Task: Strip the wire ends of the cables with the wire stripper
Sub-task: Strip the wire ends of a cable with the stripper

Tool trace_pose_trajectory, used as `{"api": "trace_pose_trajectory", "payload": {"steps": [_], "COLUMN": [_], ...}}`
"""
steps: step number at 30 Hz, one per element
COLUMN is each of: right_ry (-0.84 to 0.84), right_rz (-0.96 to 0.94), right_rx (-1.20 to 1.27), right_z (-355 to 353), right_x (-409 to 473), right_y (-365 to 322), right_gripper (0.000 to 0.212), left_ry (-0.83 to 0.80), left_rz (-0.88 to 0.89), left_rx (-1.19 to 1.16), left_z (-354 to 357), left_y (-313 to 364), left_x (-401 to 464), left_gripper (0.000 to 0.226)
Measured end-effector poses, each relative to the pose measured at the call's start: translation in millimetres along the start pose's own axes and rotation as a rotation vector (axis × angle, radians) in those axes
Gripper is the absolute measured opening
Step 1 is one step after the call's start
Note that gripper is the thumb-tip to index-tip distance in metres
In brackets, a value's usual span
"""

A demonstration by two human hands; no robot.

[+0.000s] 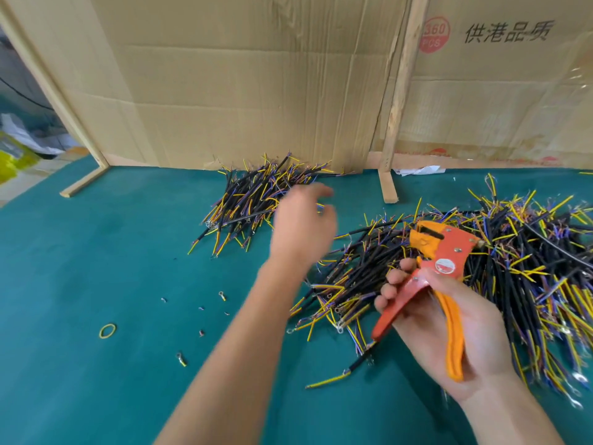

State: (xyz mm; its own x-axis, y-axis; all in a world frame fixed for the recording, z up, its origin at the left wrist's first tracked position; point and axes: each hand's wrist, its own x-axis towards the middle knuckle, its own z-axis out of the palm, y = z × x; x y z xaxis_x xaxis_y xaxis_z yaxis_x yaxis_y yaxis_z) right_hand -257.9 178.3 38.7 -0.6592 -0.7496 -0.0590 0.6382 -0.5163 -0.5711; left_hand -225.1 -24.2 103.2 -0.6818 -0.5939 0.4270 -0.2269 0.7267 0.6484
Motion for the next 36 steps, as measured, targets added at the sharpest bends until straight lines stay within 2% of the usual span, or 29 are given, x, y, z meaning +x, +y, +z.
{"api": "trace_pose_trajectory", "payload": {"steps": [2,4,6,8,12,18,22,26,32,36], "right_ry": [-0.006,0.026,0.050,0.041,-0.006,-0.036,0.012,-0.010,-0.048,-0.077], "right_rz": [0.013,0.031,0.054,0.073,0.122,0.079,0.075,0.106,0.162,0.169], "right_rx": [0.013,0.028,0.025,-0.011,-0.053,-0.125,-0.162,-0.224,-0.300,-0.330], "right_z": [4.3,10.5,15.4,19.2,23.7,21.6,21.6,20.3,22.2,19.2], "right_x": [-5.2,-7.8,-8.1,-9.5,-11.7,-11.7,-12.8,-12.7,-9.6,-9.4], "right_y": [-0.9,0.6,3.1,6.5,6.5,6.7,2.9,2.9,5.2,6.4], "right_gripper": [0.049,0.054,0.064,0.070,0.068,0.045,0.043,0.042,0.064,0.056], "left_ry": [0.051,-0.047,-0.164,-0.175,-0.090,0.124,0.088,0.097,0.096,0.085], "left_rz": [-0.100,-0.210,-0.220,-0.158,-0.042,0.137,0.039,-0.095,-0.178,-0.187], "left_rx": [0.256,0.492,0.574,0.568,0.408,0.024,-0.314,-0.524,-0.571,-0.585], "left_z": [-11.2,-20.9,-26.2,-27.6,-25.0,-18.6,-5.1,13.0,25.0,26.8], "left_y": [-34.9,-72.3,-96.8,-108.2,-105.7,-55.1,-27.8,-15.3,-13.7,-15.9], "left_x": [28.0,41.7,41.2,38.4,35.2,2.4,-41.5,-73.8,-87.6,-90.0], "left_gripper": [0.037,0.031,0.024,0.020,0.017,0.011,0.029,0.030,0.023,0.023]}}
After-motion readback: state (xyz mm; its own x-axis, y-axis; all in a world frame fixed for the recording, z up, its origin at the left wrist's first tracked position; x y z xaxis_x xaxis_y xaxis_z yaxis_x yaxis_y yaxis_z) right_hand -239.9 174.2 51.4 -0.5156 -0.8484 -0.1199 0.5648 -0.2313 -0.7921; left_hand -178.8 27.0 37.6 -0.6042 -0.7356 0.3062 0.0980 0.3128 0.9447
